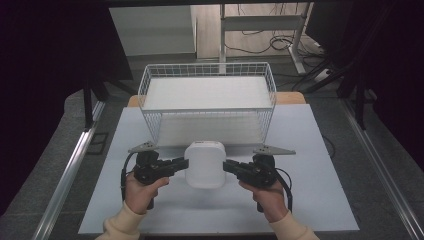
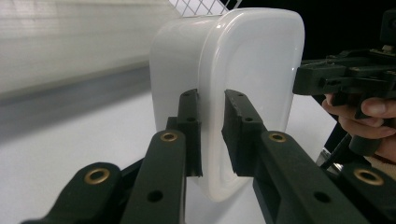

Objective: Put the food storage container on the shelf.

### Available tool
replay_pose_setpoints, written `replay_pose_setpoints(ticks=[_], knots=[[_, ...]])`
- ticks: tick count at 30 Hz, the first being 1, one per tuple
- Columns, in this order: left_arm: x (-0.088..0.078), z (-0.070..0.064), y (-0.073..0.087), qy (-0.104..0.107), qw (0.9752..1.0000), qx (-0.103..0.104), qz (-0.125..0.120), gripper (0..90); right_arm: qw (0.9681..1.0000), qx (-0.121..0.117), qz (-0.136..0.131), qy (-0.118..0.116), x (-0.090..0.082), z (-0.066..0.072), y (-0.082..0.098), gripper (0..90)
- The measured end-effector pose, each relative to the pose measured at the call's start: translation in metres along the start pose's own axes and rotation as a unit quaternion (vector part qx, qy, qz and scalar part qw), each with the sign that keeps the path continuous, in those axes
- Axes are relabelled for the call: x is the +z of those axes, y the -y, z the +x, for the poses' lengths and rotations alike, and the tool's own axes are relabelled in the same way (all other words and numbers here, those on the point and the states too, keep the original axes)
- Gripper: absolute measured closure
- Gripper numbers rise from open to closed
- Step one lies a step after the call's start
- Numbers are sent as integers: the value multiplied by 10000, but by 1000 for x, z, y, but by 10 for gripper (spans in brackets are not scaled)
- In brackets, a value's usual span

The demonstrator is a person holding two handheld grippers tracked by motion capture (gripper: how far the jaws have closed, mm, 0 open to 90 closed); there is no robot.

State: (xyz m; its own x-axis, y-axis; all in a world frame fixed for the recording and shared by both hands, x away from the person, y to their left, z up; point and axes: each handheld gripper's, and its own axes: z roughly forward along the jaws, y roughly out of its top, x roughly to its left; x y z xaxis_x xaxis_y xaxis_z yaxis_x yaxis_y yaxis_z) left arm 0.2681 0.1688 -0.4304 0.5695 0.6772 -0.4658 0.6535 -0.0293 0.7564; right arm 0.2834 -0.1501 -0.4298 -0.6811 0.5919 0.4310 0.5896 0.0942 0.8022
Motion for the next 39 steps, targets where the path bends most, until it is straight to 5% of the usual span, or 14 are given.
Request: replay_pose_setpoints(ticks=[21, 39], knots=[[-17, -5, -70, -12, 9990, 309, -314, 774, 9987, -419, -281, -56, -9, 10, -72, 803], [-27, -2, -122, -105, 9980, 420, -452, 770, 9977, -548, -405, -61, -6, 15, -128, 807]])
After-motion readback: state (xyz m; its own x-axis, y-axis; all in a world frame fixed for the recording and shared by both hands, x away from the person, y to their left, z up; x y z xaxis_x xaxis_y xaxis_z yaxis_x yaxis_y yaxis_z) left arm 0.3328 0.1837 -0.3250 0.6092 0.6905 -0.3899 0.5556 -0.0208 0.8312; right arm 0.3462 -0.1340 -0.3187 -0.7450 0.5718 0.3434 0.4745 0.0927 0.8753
